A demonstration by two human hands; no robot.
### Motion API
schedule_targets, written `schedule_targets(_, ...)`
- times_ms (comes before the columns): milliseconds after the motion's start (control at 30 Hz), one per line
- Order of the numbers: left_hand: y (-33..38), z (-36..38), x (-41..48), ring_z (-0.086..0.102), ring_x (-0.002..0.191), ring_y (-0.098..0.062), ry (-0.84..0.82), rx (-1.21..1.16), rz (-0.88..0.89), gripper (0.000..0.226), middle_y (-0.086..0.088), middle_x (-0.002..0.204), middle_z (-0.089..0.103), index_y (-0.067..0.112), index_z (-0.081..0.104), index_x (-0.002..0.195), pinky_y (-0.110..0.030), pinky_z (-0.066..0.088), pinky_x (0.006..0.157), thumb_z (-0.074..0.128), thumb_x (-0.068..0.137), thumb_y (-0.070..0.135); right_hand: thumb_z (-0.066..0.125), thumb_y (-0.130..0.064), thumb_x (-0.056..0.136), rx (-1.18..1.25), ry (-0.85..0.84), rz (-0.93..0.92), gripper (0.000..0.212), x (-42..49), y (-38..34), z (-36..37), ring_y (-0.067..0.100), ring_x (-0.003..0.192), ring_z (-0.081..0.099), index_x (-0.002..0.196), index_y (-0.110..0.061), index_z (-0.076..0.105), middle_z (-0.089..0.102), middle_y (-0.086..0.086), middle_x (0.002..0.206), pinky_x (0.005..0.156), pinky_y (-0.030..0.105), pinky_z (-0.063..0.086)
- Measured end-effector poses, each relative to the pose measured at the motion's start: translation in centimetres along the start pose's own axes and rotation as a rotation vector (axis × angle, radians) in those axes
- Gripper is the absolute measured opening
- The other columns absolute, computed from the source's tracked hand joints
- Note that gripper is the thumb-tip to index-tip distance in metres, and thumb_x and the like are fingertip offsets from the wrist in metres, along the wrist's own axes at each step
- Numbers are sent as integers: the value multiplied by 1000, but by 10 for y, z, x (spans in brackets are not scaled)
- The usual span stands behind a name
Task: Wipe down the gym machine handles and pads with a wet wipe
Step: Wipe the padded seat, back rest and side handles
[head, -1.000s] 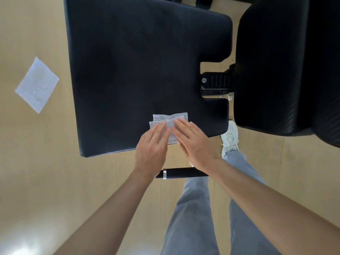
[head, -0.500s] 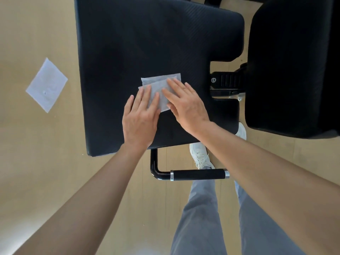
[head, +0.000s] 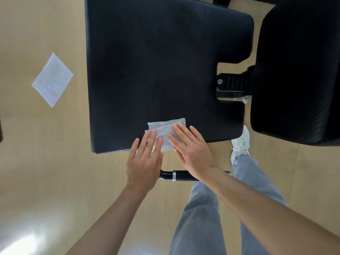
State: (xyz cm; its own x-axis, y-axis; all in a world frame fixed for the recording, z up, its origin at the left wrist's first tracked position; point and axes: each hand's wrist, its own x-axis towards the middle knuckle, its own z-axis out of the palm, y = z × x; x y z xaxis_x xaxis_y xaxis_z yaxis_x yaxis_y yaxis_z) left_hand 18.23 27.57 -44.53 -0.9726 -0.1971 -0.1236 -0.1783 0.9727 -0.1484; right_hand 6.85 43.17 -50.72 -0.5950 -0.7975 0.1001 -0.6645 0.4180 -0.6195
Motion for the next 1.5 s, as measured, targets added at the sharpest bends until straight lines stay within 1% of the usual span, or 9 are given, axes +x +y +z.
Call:
schedule_targets(200, -29, -8, 47, 34, 151, -31, 23, 29, -119, 48, -16, 159, 40, 5, 47, 150, -51, 29, 123, 43, 110, 30, 53, -20, 104, -14, -5, -76, 44, 77, 12, -5, 23, 151, 32, 147, -18, 52, 39, 10, 160, 123, 50, 24)
schedule_targets(367, -46, -13, 104, 28, 154, -29, 33, 10, -220, 51, -18, 162, 34, 2, 42, 153, -48, 22, 126, 35, 111, 32, 54, -17, 101, -21, 58, -17, 44, 130, 17, -8, 24, 149, 36, 146, -17, 54, 43, 11, 158, 123, 53, 25)
schedule_targets(667, -20, -8, 30, 17, 157, -32, -86, -4, -143, 55, -20, 166, 23, -1, 30, 157, -52, 19, 127, 37, 110, 27, 59, -13, 101, 21, 3, -44, 44, 50, 4, -3, 22, 152, 31, 145, -18, 55, 40, 10, 160, 121, 54, 26)
schedule_targets(833, -12, -12, -7, 31, 152, -35, -82, -15, -136, 52, -21, 161, 36, -1, 48, 148, -56, 31, 121, 54, 103, 24, 63, -7, 95, 119, -85, -90, 44, 9, -5, -7, 20, 151, 33, 139, -17, 60, 41, 9, 159, 120, 49, 29)
schedule_targets(967, 1, -19, 14, 47, 142, -39, 76, -112, -164, 34, -22, 150, 51, 3, 66, 132, -52, 43, 111, 62, 102, 18, 64, 2, 90, 196, 30, 17, 48, 19, 7, -21, 31, 142, 46, 137, -6, 61, 47, 16, 154, 114, 49, 39)
schedule_targets(1033, 10, -16, 30, 50, 140, -37, 72, -181, -110, 34, -19, 151, 52, 7, 66, 133, -49, 47, 108, 63, 102, 18, 67, -3, 91, 144, 77, 114, 47, 32, 16, -26, 32, 141, 46, 137, -8, 61, 48, 16, 153, 111, 50, 41)
schedule_targets(1200, -3, 6, 51, 35, 150, -37, -38, -58, -64, 47, -18, 160, 40, 10, 50, 149, -52, 33, 120, 60, 104, 18, 63, -30, 97, -73, -52, 161, 58, 61, 25, -20, 30, 152, 28, 151, -21, 45, 30, 11, 165, 118, 52, 27)
schedule_targets(1300, -33, 1, 71, 21, 155, -36, -56, -32, -222, 49, -17, 166, 27, 14, 37, 158, -51, 22, 126, 41, 111, 28, 58, -38, 99, -116, -84, 136, 63, 77, 21, -17, 32, 155, 19, 156, -26, 36, 22, 9, 168, 122, 57, 17)
schedule_targets(1500, -87, -14, 120, 2, 158, -34, -117, -75, -456, 56, -15, 172, 4, 23, 16, 164, -49, 8, 128, 23, 111, 41, 50, -48, 102, -106, -130, 157, 64, 85, 21, -11, 32, 157, 11, 159, -31, 28, 16, 6, 170, 124, 57, 15)
